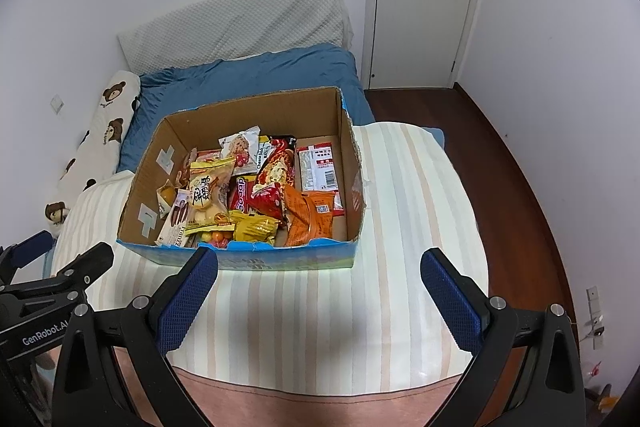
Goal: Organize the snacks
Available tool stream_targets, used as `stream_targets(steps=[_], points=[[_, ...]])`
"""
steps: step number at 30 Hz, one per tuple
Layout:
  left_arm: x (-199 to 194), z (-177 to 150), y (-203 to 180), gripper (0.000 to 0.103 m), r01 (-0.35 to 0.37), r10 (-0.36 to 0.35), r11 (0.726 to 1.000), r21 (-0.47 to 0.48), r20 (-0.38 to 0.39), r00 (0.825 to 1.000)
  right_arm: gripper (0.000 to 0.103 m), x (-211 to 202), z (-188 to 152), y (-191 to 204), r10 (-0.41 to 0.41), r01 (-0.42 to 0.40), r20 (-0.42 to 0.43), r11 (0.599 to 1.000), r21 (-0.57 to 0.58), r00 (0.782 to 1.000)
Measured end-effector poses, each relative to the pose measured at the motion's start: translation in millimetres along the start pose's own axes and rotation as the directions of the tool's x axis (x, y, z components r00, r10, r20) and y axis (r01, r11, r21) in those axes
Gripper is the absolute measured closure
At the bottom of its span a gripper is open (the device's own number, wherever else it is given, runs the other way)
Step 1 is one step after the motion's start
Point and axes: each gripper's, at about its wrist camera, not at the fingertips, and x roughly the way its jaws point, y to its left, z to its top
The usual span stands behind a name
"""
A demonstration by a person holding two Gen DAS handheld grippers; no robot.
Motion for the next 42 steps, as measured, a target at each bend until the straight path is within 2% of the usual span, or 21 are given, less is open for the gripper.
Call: stream_targets(steps=[42], points=[[-9,0,-3,0.0,0.004,-0.004,1.0,0.005,0.011,1.0,0.0,-14,-1,-1,-0.013,0.013,0.006,1.0,-0.005,1.0]])
